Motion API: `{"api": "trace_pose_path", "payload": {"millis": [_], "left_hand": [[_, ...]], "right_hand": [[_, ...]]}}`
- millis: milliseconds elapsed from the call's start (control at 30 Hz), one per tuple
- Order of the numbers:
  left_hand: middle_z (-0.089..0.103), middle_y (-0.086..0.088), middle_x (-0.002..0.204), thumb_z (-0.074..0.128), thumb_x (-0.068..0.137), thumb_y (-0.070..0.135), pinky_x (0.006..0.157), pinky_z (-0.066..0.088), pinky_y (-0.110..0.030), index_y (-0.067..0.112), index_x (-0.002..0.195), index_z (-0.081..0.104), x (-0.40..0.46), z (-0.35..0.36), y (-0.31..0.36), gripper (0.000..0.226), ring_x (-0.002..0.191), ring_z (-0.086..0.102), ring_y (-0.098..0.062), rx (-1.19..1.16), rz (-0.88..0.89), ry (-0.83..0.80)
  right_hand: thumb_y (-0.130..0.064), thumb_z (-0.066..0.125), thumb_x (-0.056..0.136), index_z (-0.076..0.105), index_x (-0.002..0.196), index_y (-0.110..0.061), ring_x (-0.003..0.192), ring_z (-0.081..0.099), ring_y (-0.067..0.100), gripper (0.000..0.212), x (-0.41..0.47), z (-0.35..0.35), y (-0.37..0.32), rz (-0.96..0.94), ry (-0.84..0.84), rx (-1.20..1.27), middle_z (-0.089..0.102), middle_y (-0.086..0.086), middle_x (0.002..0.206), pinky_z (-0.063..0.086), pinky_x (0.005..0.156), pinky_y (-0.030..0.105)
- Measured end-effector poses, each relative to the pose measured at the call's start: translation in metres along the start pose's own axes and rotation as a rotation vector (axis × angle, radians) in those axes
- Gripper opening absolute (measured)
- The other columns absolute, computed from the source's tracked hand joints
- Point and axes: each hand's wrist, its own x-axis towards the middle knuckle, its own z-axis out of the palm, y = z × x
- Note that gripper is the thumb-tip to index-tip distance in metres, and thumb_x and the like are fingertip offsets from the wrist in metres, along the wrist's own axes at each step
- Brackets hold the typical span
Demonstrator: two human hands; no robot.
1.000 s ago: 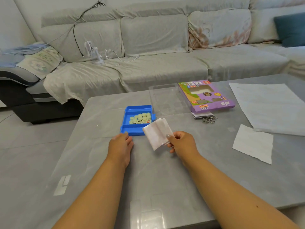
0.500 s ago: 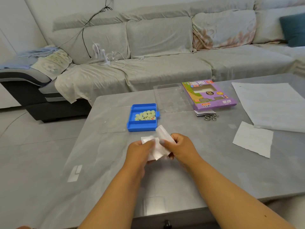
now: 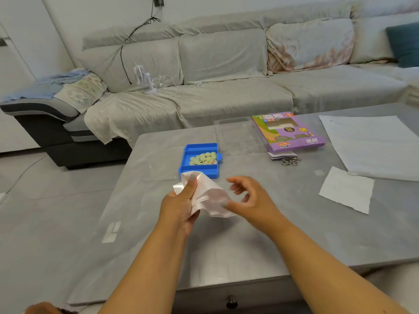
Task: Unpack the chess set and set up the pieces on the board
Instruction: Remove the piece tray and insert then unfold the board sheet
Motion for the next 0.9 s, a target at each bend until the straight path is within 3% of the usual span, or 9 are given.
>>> {"api": "trace_pose_path", "payload": {"millis": [67,133,233,400,500,600,667,800,900], "left_hand": [[0.072,-0.011,0.084,0.073,0.072,0.041,0.072,0.059,-0.043,0.012,0.092,0.062,-0.005,0.007,-0.001,0.037,0.075,0.069,-0.026,0.027,0.031,-0.016],[0.072,-0.012,0.091,0.071,0.066,0.048,0.078,0.057,-0.046,0.010,0.098,0.063,-0.008,0.011,-0.001,0.050,0.080,0.069,-0.028,0.019,0.055,-0.048],[0.073,-0.005,0.090,0.062,0.082,0.052,0.080,0.054,-0.041,0.015,0.097,0.064,-0.005,0.010,-0.001,0.040,0.083,0.068,-0.024,0.013,0.058,-0.048],[0.064,-0.005,0.088,0.059,0.091,0.042,0.065,0.049,-0.031,0.016,0.095,0.059,0.006,-0.012,0.008,0.027,0.078,0.059,-0.019,0.096,0.030,0.127],[0.064,-0.013,0.100,0.062,0.090,0.030,0.070,0.050,-0.036,0.010,0.099,0.059,0.018,-0.036,0.011,0.022,0.080,0.057,-0.025,0.472,0.012,0.256],[0.060,-0.009,0.113,0.063,0.088,0.032,0.088,0.046,-0.037,0.013,0.110,0.059,0.017,-0.042,0.008,0.030,0.102,0.057,-0.027,1.087,0.341,0.332],[0.062,0.003,0.106,0.063,0.088,0.032,0.083,0.044,-0.028,0.019,0.109,0.061,-0.001,-0.024,0.008,0.025,0.103,0.058,-0.017,1.018,0.548,0.150],[0.057,0.023,0.110,0.070,0.078,0.048,0.084,0.045,-0.017,0.031,0.116,0.055,-0.035,0.022,-0.003,0.044,0.105,0.054,0.006,0.831,0.512,-0.369],[0.064,0.019,0.109,0.067,0.070,0.066,0.087,0.051,-0.025,0.033,0.119,0.055,-0.037,0.034,-0.009,0.060,0.100,0.060,0.002,0.759,0.482,-0.416]], "right_hand": [[-0.036,0.074,0.075,0.062,0.102,-0.034,0.086,0.055,0.002,0.029,-0.001,0.008,-0.010,-0.031,-0.074,-0.061,0.059,-0.015,0.093,0.040,0.070,0.011],[-0.027,0.063,0.087,0.067,0.093,-0.027,0.079,0.056,0.004,0.008,0.004,0.011,-0.013,0.022,0.021,-0.098,0.061,-0.012,0.087,0.040,0.068,0.015],[-0.020,0.055,0.092,0.069,0.087,-0.011,0.067,0.055,0.013,0.018,0.009,0.007,-0.009,0.189,0.159,-0.054,0.066,0.000,0.080,0.047,0.064,0.023],[-0.006,0.055,0.091,0.062,0.082,-0.008,0.071,0.061,0.021,0.012,0.019,-0.015,-0.004,0.555,0.434,0.900,0.066,0.010,0.078,0.053,0.065,0.031],[0.004,0.055,0.087,0.061,0.089,-0.002,0.073,0.066,0.023,0.009,0.022,-0.031,-0.005,0.599,0.495,1.186,0.069,0.013,0.076,0.058,0.064,0.034],[0.004,0.057,0.086,0.060,0.088,-0.002,0.061,0.068,0.018,0.007,0.024,-0.033,-0.014,0.570,0.503,1.184,0.070,0.008,0.062,0.056,0.050,0.027],[0.004,0.059,0.086,0.058,0.080,-0.003,0.051,0.065,0.015,0.009,0.025,-0.029,-0.024,0.561,0.516,1.114,0.067,0.005,0.056,0.054,0.047,0.024],[-0.004,0.058,0.086,0.058,0.065,-0.007,0.056,0.059,0.022,0.021,0.022,-0.017,-0.045,0.474,0.433,0.703,0.062,0.012,0.065,0.052,0.055,0.030],[-0.020,0.055,0.093,0.066,0.075,-0.006,0.067,0.068,0.029,0.025,0.015,-0.015,-0.063,0.355,0.319,0.457,0.069,0.016,0.074,0.056,0.065,0.036]]}}
